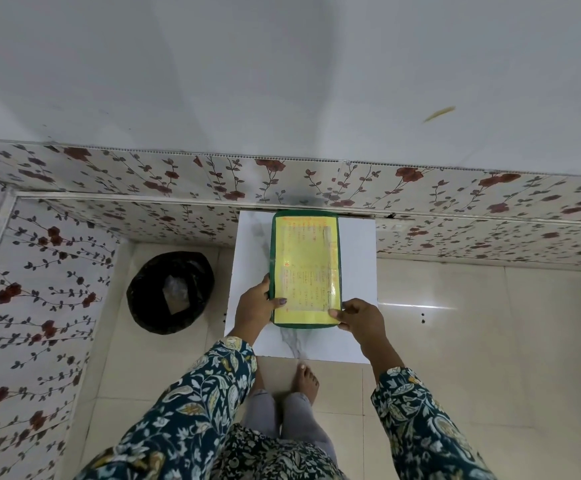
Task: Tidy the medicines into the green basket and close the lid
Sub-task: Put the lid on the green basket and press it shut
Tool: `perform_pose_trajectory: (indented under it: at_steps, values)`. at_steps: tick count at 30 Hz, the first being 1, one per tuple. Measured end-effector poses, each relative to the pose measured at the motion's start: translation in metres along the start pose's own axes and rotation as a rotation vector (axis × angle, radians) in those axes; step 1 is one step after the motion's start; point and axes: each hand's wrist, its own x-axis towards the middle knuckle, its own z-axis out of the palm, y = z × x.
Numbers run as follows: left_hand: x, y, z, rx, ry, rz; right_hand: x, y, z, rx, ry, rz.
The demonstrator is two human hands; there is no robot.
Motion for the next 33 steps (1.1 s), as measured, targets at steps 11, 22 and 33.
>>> perform_pose_trajectory:
  at_steps: [11, 22, 33]
  values:
    - [-0.018, -0.009, 0.009, 0.165, 0.052, 0.054, -0.004, 0.009, -0.001, 0.110, -0.082, 0.008]
    - [-0.011, 0.000, 0.001, 0.233, 0.042, 0.052, 0.000, -0.006, -0.003, -0.215, 0.007, -0.100]
    - [0.066, 0.076, -0.021, 1.091, -0.026, 0.419, 0.063, -0.094, 0.030, -0.970, 0.000, -0.536]
